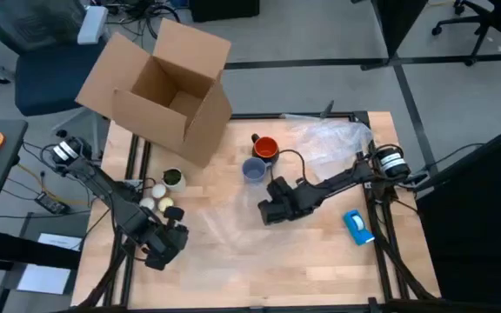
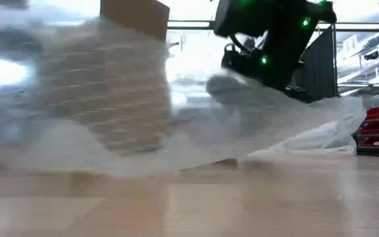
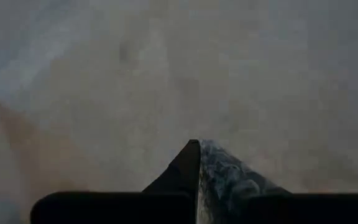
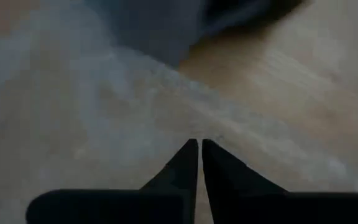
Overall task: Wrap mug
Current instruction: Prepare the bubble wrap, then wrap the blue mug with bubble wrap
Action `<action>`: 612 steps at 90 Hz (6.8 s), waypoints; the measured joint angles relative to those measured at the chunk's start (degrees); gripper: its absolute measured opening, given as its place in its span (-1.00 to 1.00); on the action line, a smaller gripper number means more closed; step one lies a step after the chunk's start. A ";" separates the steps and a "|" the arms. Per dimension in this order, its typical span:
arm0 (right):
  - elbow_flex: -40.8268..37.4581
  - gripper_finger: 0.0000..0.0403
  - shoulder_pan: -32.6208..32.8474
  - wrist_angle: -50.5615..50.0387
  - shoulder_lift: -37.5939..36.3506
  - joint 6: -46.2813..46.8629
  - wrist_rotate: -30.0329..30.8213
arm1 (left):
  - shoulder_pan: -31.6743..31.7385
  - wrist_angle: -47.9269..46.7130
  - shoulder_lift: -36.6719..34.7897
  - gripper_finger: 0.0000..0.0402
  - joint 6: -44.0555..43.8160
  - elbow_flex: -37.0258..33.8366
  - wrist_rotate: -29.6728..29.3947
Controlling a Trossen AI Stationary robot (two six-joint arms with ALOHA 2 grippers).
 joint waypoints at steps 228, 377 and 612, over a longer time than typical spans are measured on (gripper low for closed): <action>0.09 -0.39 -20.03 19.29 -3.83 -68.46 -31.23 | -10.29 7.31 0.07 -0.19 -41.09 0.00 -6.52; 7.52 -1.00 3.30 41.56 0.48 -63.64 -38.57 | -10.28 16.25 0.05 -0.98 -12.87 0.00 -10.09; 34.34 -0.36 4.91 14.66 16.10 -66.56 -41.31 | -6.35 24.19 0.02 -1.00 0.11 3.48 -12.26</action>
